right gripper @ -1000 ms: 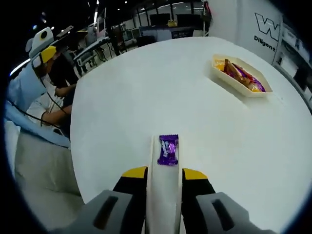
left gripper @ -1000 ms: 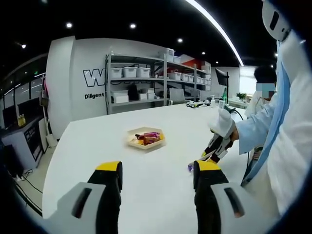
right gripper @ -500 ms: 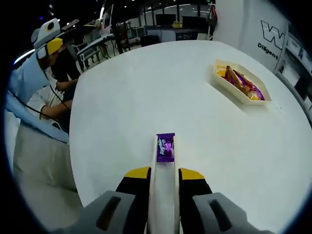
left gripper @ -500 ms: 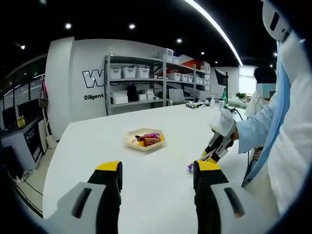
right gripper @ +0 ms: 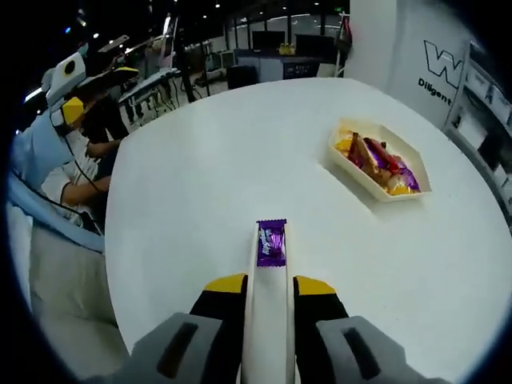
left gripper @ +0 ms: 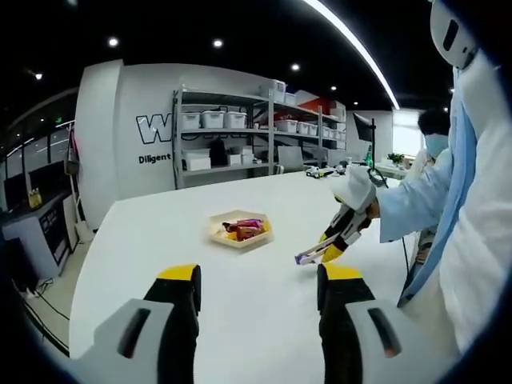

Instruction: Place the target food into the container with the food tongs after gripping and lifting it, then release it inside without dropping or visibly crushing the food.

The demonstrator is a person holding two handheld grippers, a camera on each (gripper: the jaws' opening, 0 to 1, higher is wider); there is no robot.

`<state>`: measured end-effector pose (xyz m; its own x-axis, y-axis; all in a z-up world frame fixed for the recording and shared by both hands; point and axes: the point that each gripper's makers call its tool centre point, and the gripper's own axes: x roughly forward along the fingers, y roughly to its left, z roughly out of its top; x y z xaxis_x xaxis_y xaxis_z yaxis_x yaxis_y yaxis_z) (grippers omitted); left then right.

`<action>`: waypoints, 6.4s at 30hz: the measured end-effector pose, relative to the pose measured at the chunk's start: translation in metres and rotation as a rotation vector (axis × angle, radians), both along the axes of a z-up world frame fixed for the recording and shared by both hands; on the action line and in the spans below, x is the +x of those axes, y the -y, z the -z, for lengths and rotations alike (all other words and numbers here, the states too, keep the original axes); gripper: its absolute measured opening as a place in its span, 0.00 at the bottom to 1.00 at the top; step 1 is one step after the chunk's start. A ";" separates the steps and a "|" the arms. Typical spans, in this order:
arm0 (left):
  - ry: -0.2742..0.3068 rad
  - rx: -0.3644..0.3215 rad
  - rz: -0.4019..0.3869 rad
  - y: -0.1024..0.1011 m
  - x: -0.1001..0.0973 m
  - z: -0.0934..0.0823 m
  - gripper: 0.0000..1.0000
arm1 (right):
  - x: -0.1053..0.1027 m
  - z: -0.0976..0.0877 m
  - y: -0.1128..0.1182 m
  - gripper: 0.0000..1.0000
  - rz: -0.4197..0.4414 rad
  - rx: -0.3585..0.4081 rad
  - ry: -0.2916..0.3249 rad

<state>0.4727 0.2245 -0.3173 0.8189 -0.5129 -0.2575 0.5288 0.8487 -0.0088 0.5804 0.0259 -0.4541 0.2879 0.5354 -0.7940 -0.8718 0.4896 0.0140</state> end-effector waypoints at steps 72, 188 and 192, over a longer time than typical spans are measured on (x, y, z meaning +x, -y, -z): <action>-0.027 -0.022 0.092 0.020 0.016 0.008 0.54 | 0.007 -0.071 -0.025 0.15 -0.105 0.120 0.091; -0.122 0.142 0.842 0.139 0.010 0.064 0.00 | -0.074 -0.056 -0.006 0.12 -0.551 0.024 0.097; -0.123 0.137 0.832 0.140 0.010 0.062 0.01 | -0.073 -0.057 -0.005 0.10 -0.561 0.025 0.101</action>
